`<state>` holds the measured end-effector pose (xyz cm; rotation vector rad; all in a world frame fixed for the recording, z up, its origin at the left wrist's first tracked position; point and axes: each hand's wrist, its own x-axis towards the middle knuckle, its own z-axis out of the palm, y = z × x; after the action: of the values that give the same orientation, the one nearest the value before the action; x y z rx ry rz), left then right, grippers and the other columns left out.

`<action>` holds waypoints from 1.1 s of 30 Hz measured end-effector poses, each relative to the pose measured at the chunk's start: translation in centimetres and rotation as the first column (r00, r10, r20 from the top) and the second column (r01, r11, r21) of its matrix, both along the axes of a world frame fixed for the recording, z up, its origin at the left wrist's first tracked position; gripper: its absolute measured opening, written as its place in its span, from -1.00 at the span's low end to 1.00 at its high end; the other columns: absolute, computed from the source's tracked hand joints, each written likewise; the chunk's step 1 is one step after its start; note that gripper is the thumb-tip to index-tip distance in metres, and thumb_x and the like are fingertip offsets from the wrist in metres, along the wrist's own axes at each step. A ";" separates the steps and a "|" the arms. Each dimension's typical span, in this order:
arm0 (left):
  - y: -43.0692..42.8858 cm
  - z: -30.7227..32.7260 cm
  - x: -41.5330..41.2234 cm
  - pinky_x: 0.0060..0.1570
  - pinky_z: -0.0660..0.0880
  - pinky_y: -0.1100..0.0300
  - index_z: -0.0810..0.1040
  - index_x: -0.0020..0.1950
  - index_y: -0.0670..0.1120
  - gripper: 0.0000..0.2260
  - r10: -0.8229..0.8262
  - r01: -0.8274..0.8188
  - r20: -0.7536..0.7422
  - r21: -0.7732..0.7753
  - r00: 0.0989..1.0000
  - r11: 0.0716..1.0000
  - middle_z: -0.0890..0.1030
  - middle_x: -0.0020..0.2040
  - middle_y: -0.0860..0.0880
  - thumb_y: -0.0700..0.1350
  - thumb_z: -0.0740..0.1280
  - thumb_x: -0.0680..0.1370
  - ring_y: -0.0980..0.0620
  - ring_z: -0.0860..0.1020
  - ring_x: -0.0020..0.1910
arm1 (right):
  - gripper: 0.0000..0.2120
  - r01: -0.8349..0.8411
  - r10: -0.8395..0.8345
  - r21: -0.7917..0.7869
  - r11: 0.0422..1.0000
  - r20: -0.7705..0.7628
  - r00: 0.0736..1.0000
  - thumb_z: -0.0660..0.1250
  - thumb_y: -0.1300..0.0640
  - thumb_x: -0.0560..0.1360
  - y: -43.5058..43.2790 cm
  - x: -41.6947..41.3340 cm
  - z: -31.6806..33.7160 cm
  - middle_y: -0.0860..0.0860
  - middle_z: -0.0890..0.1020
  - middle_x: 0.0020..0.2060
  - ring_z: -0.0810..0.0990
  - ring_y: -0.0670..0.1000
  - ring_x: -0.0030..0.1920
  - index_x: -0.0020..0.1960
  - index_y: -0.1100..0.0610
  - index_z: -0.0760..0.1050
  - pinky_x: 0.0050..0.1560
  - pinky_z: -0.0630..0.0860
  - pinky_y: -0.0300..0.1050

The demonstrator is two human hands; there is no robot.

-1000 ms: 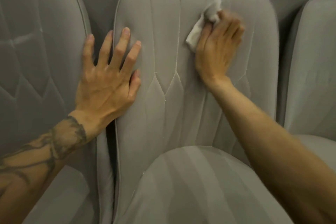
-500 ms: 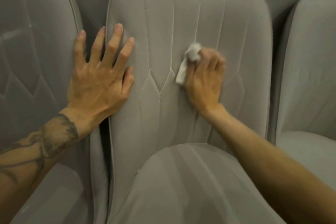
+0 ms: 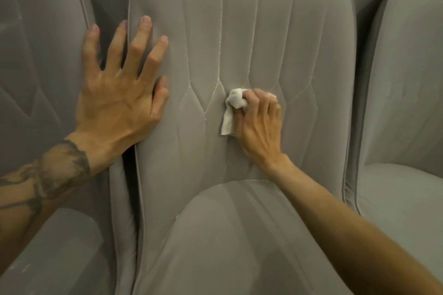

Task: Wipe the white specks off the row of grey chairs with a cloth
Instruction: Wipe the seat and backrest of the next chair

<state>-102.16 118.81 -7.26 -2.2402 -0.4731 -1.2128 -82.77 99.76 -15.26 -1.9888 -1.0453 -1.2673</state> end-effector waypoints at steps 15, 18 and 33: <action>-0.5 0.0 -0.3 0.61 0.00 -0.37 0.11 0.68 -0.09 -0.48 0.000 0.000 -0.002 -0.011 1.000 1.000 0.13 0.70 -0.18 0.07 -0.01 0.74 -0.32 0.22 0.62 | -0.73 0.075 -0.067 0.125 0.989 -0.063 0.996 0.17 0.04 0.64 -0.9 1.8 -1.1 0.17 0.51 0.17 0.42 0.16 0.14 0.27 0.15 0.34 0.21 0.32 0.02; -0.3 0.1 -0.2 0.61 -0.01 -0.36 0.11 0.68 -0.09 -0.48 0.010 -0.010 -0.012 -0.004 1.000 1.000 0.14 0.70 -0.19 0.07 -0.01 0.74 -0.31 0.22 0.62 | -0.73 0.221 -0.099 0.471 0.854 -0.271 0.958 0.19 0.06 0.64 2.0 0.9 2.2 0.13 0.52 0.15 0.45 0.13 0.15 0.23 0.23 0.43 0.24 0.37 0.02; -0.7 0.1 -0.2 0.60 0.04 -0.36 0.17 0.68 -0.08 -0.51 0.034 -0.034 -0.015 0.011 0.999 0.999 0.17 0.70 -0.16 0.01 -0.01 0.75 -0.29 0.24 0.63 | -0.75 -0.256 0.306 0.303 0.918 -0.132 0.943 0.21 0.10 0.63 8.5 -7.4 5.1 0.12 0.53 0.10 0.47 0.11 0.09 0.21 0.24 0.47 0.20 0.35 -0.04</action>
<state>-102.38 118.11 -7.12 -2.2221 -0.4957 -1.1781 -90.16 108.23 -10.19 -1.6323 -0.9634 -1.0018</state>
